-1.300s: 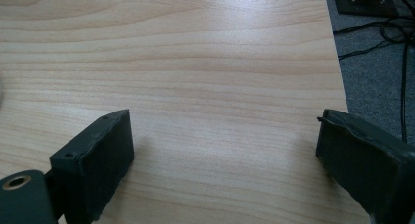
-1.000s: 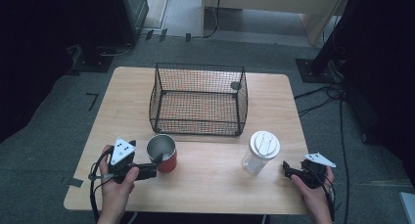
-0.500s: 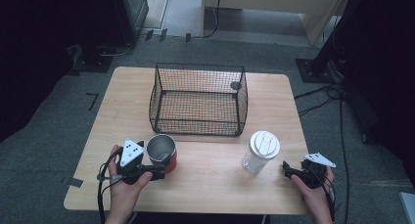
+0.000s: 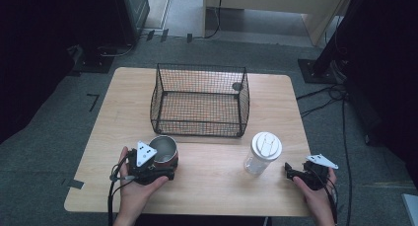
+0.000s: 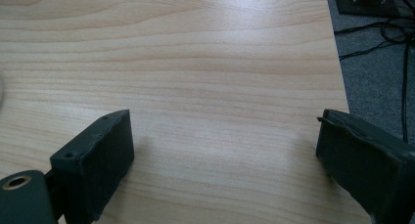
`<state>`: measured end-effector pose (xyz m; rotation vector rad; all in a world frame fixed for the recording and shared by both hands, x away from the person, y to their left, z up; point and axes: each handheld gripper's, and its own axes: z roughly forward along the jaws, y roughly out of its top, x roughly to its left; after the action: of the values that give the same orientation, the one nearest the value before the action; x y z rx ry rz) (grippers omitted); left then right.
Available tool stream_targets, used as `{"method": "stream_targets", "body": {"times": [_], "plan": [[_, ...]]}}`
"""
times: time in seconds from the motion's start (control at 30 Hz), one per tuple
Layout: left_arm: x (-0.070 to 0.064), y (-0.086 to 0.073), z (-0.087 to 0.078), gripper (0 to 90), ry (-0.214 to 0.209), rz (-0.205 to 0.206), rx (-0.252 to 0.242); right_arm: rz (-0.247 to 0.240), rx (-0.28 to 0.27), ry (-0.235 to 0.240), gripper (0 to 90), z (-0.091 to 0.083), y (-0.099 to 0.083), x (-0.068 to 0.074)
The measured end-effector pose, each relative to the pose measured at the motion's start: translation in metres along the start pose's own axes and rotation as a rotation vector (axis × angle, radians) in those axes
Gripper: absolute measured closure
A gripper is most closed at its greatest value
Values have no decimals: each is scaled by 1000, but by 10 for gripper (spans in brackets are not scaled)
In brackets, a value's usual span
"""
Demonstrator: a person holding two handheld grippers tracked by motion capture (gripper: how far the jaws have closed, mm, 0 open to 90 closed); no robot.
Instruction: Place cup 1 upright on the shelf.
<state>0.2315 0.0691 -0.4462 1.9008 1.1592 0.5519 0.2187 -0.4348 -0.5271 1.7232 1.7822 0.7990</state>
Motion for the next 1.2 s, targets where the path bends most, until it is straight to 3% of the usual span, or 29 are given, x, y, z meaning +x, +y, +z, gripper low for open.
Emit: {"method": "stream_targets", "body": {"times": [0.13,0.3,0.43,0.83,1.2], "plan": [[-1,-1,4,1,24,3,2,-2,0,2,69,0,0,0],[2,-3,10,1,24,-11,8,-1,0,2,69,0,0,0],[1,-4,9,72,38,0,-10,-2,0,2,69,0,0,0],[4,-1,9,80,42,4,-10,-1,0,3,69,0,0,0],[4,12,3,81,33,3,-58,-1,0,5,69,0,0,0]]}}
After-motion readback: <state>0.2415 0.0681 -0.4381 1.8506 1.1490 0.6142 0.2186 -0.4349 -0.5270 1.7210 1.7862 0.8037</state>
